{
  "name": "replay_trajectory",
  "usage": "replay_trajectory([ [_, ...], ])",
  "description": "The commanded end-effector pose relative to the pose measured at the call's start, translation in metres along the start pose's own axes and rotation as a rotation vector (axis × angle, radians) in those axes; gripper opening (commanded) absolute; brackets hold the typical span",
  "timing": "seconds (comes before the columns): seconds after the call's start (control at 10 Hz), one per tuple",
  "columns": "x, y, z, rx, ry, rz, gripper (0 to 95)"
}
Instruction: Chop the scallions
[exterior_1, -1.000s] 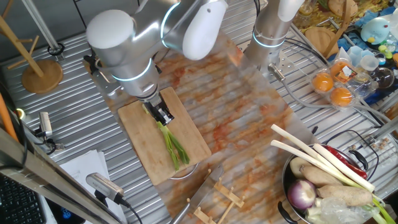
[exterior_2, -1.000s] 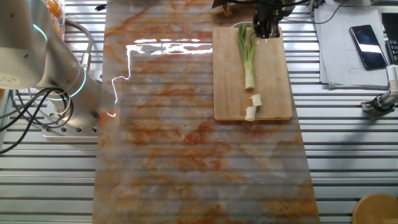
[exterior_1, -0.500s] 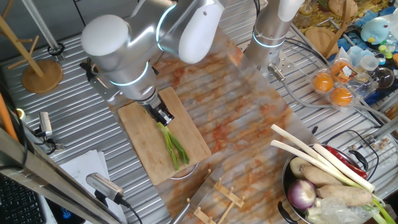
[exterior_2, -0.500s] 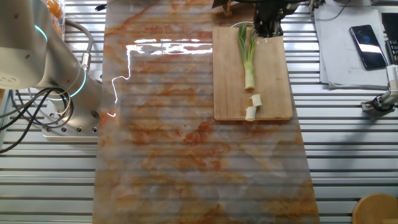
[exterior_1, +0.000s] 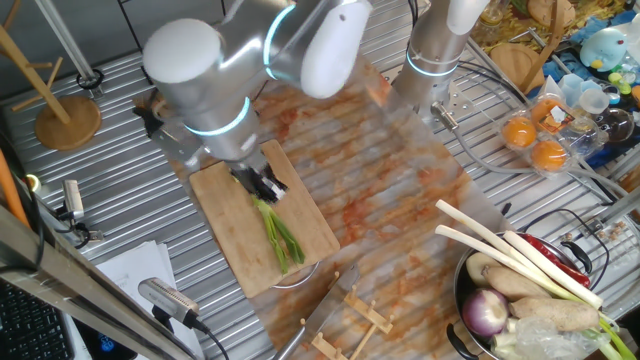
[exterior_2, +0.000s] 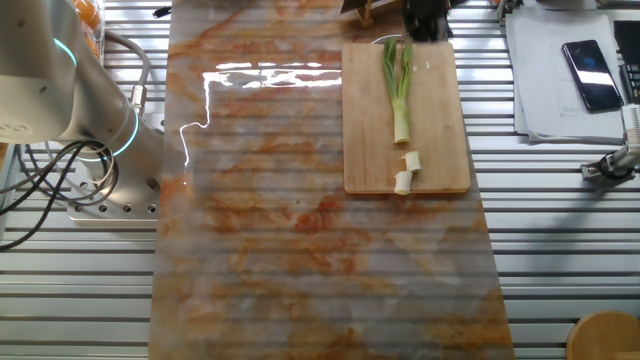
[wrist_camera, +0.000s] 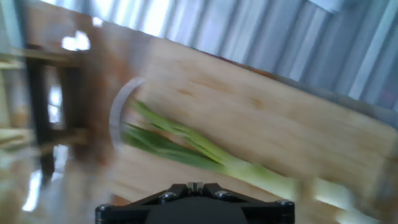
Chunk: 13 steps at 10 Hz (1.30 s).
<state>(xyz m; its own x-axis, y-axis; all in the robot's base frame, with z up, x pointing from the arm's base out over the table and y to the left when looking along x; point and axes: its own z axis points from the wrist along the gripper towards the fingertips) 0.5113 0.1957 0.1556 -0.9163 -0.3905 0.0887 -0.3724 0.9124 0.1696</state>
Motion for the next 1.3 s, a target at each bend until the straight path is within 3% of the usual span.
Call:
replay_trajectory([
  [0.1,-0.012,0.04,0.009,-0.033,-0.001,0.062,0.0],
  [0.2,-0.017,0.057,0.016,-0.085,-0.023,0.064,0.0],
  [0.3,-0.024,0.068,0.023,-0.115,-0.042,0.079,19.0],
  [0.4,-0.032,0.071,0.02,-0.119,-0.036,0.098,19.0],
  [0.6,-0.04,0.077,0.015,-0.088,-0.011,0.123,19.0],
  [0.7,-0.039,0.076,0.016,-0.056,-0.004,0.118,0.0],
  [0.9,-0.039,0.076,0.016,0.046,0.003,0.119,0.0],
  [1.2,-0.039,0.076,0.016,0.043,0.001,0.024,0.0],
  [1.3,-0.039,0.076,0.016,0.036,-0.012,0.009,0.0],
])
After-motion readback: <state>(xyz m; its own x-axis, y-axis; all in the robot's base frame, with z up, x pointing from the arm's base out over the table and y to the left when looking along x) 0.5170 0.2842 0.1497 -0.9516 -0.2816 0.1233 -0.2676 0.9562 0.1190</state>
